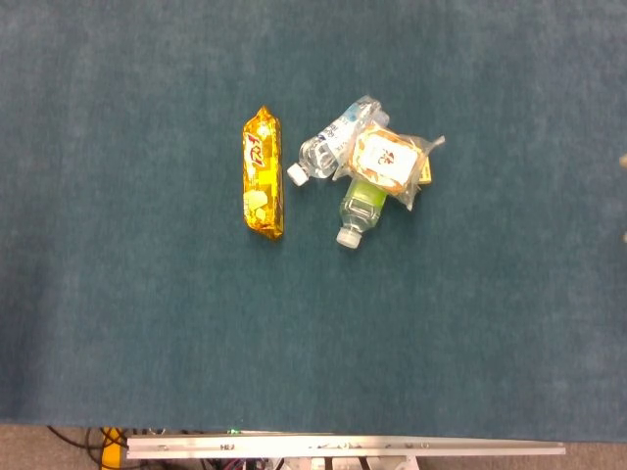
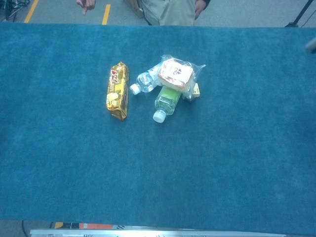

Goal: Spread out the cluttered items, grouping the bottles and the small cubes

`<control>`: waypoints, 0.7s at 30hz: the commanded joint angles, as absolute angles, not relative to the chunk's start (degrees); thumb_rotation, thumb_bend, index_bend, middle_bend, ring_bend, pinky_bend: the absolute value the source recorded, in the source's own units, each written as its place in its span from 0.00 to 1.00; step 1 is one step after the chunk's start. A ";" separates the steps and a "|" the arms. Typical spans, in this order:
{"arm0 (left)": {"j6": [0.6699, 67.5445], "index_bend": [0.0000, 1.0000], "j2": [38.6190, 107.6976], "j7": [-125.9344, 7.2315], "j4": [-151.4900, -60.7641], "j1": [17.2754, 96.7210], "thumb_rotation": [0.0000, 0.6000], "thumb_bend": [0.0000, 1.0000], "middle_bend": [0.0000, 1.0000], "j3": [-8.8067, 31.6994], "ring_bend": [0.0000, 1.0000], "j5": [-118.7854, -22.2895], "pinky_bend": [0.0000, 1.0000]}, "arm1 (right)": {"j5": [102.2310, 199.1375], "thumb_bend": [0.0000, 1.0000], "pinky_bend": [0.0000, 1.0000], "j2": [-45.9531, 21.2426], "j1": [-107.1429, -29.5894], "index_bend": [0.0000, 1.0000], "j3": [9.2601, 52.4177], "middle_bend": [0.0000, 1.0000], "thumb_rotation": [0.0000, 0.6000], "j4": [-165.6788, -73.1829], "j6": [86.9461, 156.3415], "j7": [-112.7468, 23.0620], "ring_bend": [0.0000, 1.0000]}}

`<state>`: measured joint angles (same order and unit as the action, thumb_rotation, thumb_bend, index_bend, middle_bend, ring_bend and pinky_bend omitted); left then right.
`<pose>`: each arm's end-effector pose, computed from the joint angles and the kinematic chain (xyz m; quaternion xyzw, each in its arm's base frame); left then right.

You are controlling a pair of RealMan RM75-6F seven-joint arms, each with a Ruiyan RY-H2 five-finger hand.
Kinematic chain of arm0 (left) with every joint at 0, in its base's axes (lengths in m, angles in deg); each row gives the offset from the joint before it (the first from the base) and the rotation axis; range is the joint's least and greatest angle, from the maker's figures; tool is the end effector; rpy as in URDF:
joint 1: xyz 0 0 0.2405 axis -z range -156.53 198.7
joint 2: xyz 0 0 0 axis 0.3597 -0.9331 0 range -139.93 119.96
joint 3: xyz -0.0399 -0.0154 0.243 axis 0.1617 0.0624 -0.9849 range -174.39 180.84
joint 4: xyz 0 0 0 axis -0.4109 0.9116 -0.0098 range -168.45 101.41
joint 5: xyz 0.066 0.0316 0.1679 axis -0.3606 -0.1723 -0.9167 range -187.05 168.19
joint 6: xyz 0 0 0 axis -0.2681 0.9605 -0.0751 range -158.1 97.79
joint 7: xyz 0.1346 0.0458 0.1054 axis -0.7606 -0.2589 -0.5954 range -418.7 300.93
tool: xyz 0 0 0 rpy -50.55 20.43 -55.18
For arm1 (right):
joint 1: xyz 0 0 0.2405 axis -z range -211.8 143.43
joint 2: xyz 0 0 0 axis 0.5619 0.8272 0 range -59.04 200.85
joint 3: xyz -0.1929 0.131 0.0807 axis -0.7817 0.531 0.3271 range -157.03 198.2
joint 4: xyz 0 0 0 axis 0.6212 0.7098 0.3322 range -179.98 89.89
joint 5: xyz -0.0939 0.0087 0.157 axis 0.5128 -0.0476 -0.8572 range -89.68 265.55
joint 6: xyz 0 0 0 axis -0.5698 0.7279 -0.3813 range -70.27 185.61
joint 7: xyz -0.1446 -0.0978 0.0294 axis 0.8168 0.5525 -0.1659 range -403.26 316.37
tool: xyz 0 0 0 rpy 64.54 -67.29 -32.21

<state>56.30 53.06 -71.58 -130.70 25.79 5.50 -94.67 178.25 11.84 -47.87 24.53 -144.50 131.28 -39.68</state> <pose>-0.2801 0.2073 0.1810 -0.6177 -0.3404 -0.3428 0.6205 -0.2378 -0.2486 0.1606 0.6914 -0.3544 0.3795 0.5024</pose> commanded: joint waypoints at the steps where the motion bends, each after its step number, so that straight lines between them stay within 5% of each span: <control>1: 56.39 0.21 52.89 -71.17 -130.55 25.71 1.00 0.39 0.23 5.55 0.19 -94.70 0.23 | 176.58 0.02 0.34 12.41 -52.44 0.19 26.14 0.29 1.00 -147.78 125.24 -36.14 0.24; 6: 56.26 0.21 52.71 -70.29 -129.97 25.57 1.00 0.39 0.23 5.40 0.19 -94.65 0.23 | 171.60 0.00 0.24 10.53 -58.28 0.00 28.38 0.11 1.00 -150.35 117.24 -31.36 0.08; 21: 56.89 0.21 52.40 -68.73 -128.86 23.98 1.00 0.39 0.23 5.06 0.19 -93.09 0.23 | 154.34 0.00 0.18 -3.27 -73.55 0.00 33.25 0.04 1.00 -143.75 104.27 -21.24 0.01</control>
<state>56.87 52.40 -68.75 -128.89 24.01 5.06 -93.12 155.92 -1.75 -72.18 32.60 -145.01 105.34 -22.38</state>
